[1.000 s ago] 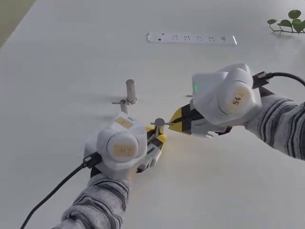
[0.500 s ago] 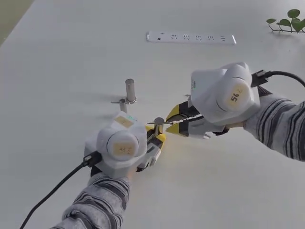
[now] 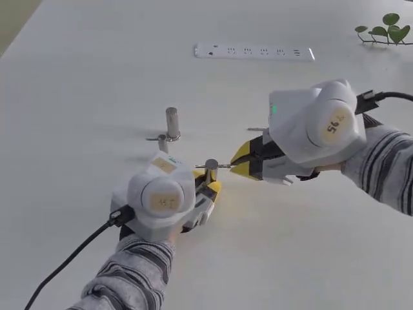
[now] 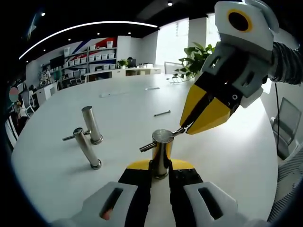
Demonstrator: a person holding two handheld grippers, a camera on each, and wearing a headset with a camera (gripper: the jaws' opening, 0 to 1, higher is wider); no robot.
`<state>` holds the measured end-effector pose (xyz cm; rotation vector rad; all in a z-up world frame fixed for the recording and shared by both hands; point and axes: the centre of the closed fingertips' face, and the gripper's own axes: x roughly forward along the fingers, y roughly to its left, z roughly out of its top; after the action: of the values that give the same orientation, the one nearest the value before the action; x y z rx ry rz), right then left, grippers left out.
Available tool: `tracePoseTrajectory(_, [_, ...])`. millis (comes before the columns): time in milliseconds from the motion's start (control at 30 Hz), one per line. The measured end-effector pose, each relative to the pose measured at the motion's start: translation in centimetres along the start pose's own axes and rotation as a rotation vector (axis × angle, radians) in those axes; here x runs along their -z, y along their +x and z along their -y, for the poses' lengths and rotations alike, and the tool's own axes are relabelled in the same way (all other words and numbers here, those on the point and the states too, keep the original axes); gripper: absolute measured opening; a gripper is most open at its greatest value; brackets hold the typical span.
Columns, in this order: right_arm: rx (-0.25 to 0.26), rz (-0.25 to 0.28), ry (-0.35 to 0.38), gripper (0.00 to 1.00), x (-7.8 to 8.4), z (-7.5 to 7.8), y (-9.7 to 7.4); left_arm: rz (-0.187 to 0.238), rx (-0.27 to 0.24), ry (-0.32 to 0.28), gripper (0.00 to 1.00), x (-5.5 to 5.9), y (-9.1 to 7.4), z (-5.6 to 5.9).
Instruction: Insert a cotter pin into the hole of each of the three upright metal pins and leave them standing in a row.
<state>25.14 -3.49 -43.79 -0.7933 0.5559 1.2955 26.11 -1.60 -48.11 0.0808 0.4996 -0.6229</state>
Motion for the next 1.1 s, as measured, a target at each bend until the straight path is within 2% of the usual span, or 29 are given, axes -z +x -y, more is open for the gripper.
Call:
tracePoseTrajectory(333, [0.003,0.012,0.014,0.0,-0.6,-0.2,0.3,-0.001,0.002,-0.001,0.1,0.0,0.0,0.0])
tracePoseTrajectory(433, [-0.012,0.015,0.044,0.0,-0.5,-0.4,0.6,-0.001,0.003,0.0,0.1,0.1,0.1,0.0])
tracePoseTrajectory(800, [-0.011,0.007,0.036,0.0,-0.3,0.0,1.2,-0.004,0.014,0.005,0.1,0.1,0.1,0.0])
tracePoseTrajectory(1100, [-0.009,0.023,0.08,0.0,-0.6,0.2,1.2,-0.01,0.015,0.009,0.1,0.1,0.1,0.0])
